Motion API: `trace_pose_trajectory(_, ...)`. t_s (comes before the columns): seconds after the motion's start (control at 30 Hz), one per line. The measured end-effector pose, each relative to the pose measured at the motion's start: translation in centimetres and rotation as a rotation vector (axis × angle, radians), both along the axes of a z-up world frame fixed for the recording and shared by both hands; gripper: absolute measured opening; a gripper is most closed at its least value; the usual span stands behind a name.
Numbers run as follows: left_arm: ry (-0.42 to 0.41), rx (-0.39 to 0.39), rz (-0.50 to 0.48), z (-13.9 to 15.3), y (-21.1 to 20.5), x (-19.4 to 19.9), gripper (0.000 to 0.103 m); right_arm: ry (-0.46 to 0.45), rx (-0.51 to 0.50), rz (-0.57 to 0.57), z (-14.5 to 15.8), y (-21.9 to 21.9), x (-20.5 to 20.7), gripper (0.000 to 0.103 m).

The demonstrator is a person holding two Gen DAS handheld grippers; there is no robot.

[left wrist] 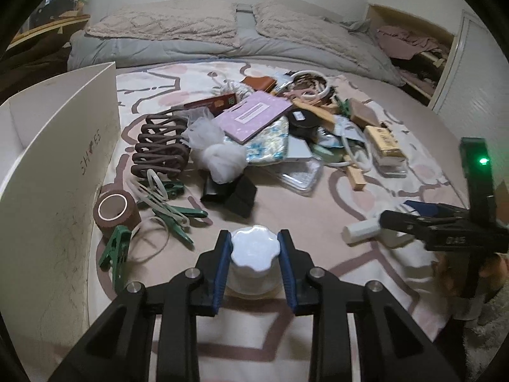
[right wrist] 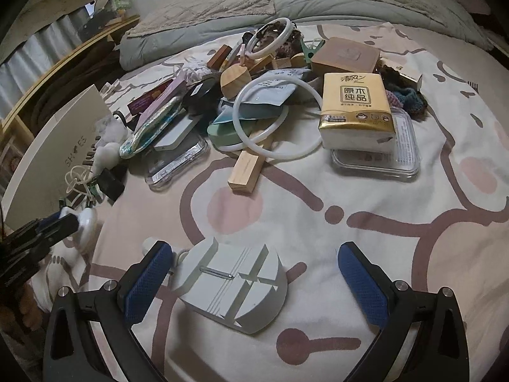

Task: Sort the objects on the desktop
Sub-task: 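Close the right tool on the grey holder while the left grasps the white knob base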

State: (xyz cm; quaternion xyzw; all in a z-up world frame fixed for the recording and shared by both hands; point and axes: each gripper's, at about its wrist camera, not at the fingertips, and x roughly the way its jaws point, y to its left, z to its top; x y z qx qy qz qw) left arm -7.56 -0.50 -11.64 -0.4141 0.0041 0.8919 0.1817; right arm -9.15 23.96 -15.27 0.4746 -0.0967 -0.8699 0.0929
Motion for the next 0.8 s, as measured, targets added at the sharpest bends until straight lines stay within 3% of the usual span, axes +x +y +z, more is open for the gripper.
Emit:
trace_pose_trajectory(0.47,-0.04,-0.017,-0.007,-1.3,0.2,1.2,0.03,0.063,0.019,0.032,0.3,-0.5,1.3,0.103)
trace_pose_trajectory(0.63,-0.041,-0.018,0.016,-1.4,-0.2,1.1,0.051,0.105,0.026,0.063,0.9,-1.0,2.1,0.103)
trace_pose_trajectory(0.8,-0.062,-0.017,0.031,-1.9,-0.3,0.9,0.053,0.086,0.08,0.068,0.5,-1.7,1.9,0.102)
